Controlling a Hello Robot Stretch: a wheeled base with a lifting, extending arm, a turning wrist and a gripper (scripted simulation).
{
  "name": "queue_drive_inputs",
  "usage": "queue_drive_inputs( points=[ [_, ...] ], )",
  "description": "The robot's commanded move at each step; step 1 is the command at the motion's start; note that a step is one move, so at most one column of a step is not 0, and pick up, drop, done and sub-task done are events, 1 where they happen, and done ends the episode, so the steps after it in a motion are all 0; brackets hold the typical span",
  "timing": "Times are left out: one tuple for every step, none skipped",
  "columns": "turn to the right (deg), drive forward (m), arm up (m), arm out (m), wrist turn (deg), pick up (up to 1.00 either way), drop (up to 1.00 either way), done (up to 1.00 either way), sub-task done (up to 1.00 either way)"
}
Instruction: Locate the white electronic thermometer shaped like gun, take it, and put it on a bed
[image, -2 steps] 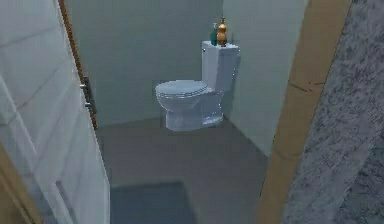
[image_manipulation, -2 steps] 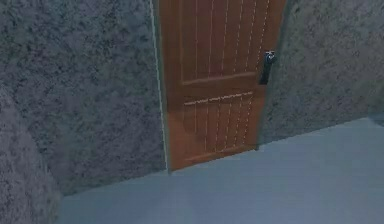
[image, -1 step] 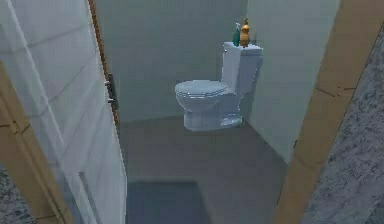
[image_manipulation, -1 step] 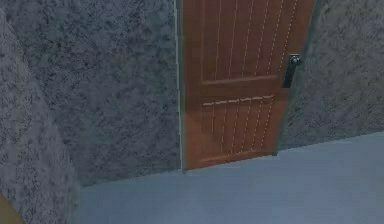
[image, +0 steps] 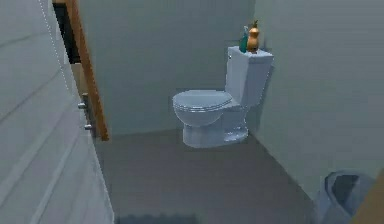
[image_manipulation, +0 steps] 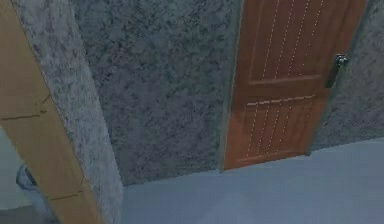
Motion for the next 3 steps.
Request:
queue_drive_inputs(
  points=[
    [-9.0,0.00,0.00,0.00,0.0,0.00,0.00,0.00,0.00],
    [-3.0,0.00,0.00,0.00,0.0,0.00,0.00,0.00,0.00],
    [0.0,0.05,0.00,0.00,0.0,0.00,0.00,0.00,0.00]
  ],
)
